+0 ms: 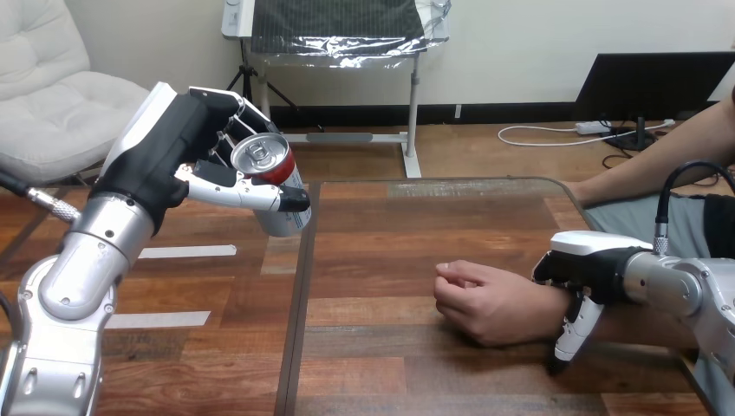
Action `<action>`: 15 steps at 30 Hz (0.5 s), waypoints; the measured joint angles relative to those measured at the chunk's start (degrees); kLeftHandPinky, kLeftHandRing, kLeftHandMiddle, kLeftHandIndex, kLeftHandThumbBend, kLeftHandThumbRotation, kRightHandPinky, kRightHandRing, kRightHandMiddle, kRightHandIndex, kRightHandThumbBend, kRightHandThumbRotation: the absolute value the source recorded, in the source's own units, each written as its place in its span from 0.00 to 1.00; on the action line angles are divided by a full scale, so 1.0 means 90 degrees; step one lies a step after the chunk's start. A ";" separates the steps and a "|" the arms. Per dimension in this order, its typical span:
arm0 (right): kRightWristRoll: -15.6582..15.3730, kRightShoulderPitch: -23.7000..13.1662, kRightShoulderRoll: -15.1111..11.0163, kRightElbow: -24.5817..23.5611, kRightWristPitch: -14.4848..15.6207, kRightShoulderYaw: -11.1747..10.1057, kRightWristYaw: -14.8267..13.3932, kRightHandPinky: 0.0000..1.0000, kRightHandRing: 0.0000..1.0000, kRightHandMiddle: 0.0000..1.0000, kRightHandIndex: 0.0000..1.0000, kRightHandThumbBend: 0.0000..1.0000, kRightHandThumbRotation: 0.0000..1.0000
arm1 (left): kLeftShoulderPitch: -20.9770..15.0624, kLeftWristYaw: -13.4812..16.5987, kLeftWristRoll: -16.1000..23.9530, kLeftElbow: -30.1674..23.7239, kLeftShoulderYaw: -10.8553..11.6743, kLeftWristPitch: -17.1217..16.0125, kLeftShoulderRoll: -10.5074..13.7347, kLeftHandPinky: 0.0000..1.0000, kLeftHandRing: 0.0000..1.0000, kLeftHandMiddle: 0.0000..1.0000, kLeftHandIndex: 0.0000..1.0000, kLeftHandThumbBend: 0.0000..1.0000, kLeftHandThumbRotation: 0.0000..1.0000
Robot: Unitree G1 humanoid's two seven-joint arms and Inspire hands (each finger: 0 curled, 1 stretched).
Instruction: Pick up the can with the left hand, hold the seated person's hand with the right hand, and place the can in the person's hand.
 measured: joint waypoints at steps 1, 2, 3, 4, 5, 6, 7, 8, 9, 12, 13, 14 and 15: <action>0.0000 -0.0004 0.0000 0.0005 -0.0004 0.0003 0.0000 0.73 0.85 0.88 0.88 1.00 0.11 | 0.0000 0.0000 -0.0001 0.0000 0.0000 0.0000 0.0000 0.27 0.32 0.37 0.39 0.81 0.00; 0.0000 -0.0008 0.0000 0.0010 -0.0008 0.0006 0.0000 0.73 0.85 0.88 0.88 1.00 0.11 | 0.0000 0.0000 -0.0001 0.0000 0.0000 0.0000 0.0000 0.27 0.32 0.37 0.39 0.81 0.00; 0.0000 -0.0011 0.0000 0.0014 -0.0012 0.0008 0.0000 0.72 0.84 0.87 0.88 1.00 0.11 | 0.0000 0.0000 -0.0001 0.0000 0.0000 0.0000 0.0000 0.27 0.32 0.37 0.39 0.81 0.00; -0.0001 -0.0014 0.0000 0.0019 -0.0014 0.0010 0.0002 0.71 0.83 0.87 0.88 1.00 0.10 | 0.0000 0.0000 -0.0002 0.0000 0.0000 0.0000 0.0000 0.27 0.32 0.37 0.39 0.81 0.00; -0.0001 -0.0017 0.0000 0.0023 -0.0014 0.0010 0.0004 0.70 0.83 0.87 0.88 1.00 0.10 | 0.0000 0.0000 -0.0002 0.0000 0.0000 0.0000 0.0000 0.27 0.32 0.37 0.39 0.81 0.00; -0.0001 -0.0021 0.0000 0.0027 -0.0014 0.0012 0.0007 0.69 0.82 0.86 0.87 1.00 0.09 | 0.0000 0.0000 -0.0002 0.0000 0.0000 0.0000 0.0000 0.27 0.32 0.37 0.39 0.81 0.00; -0.0003 -0.0028 0.0000 0.0034 -0.0014 0.0015 0.0012 0.68 0.82 0.86 0.87 1.00 0.09 | 0.0000 0.0000 -0.0003 0.0000 0.0000 0.0000 0.0000 0.27 0.32 0.37 0.39 0.81 0.00; -0.0004 -0.0033 0.0000 0.0039 -0.0014 0.0017 0.0015 0.67 0.82 0.86 0.87 1.00 0.09 | 0.0000 0.0000 -0.0003 0.0000 0.0000 0.0000 0.0000 0.27 0.32 0.37 0.39 0.81 0.00; -0.0005 -0.0039 0.0000 0.0045 -0.0014 0.0020 0.0020 0.66 0.81 0.86 0.87 1.00 0.08 | 0.0000 0.0000 -0.0004 0.0000 0.0000 0.0000 0.0000 0.27 0.32 0.37 0.39 0.81 0.00; -0.0009 -0.0059 0.0000 0.0069 -0.0013 0.0026 0.0038 0.64 0.80 0.86 0.86 1.00 0.06 | 0.0000 0.0000 -0.0004 0.0000 0.0000 0.0000 0.0000 0.27 0.32 0.37 0.39 0.81 0.00; -0.0009 -0.0064 0.0000 0.0077 -0.0014 0.0027 0.0043 0.64 0.80 0.85 0.86 1.00 0.06 | 0.0000 0.0000 -0.0004 0.0000 0.0000 0.0000 0.0000 0.27 0.32 0.37 0.39 0.81 0.00; -0.0009 -0.0066 -0.0001 0.0081 -0.0014 0.0027 0.0048 0.64 0.80 0.85 0.86 1.00 0.06 | 0.0000 0.0000 -0.0004 0.0000 0.0000 0.0000 0.0000 0.27 0.32 0.37 0.39 0.81 0.00; -0.0010 -0.0069 -0.0001 0.0084 -0.0014 0.0026 0.0050 0.63 0.79 0.85 0.85 1.00 0.05 | 0.0000 0.0000 -0.0004 0.0000 0.0000 0.0000 0.0000 0.27 0.32 0.37 0.39 0.81 0.00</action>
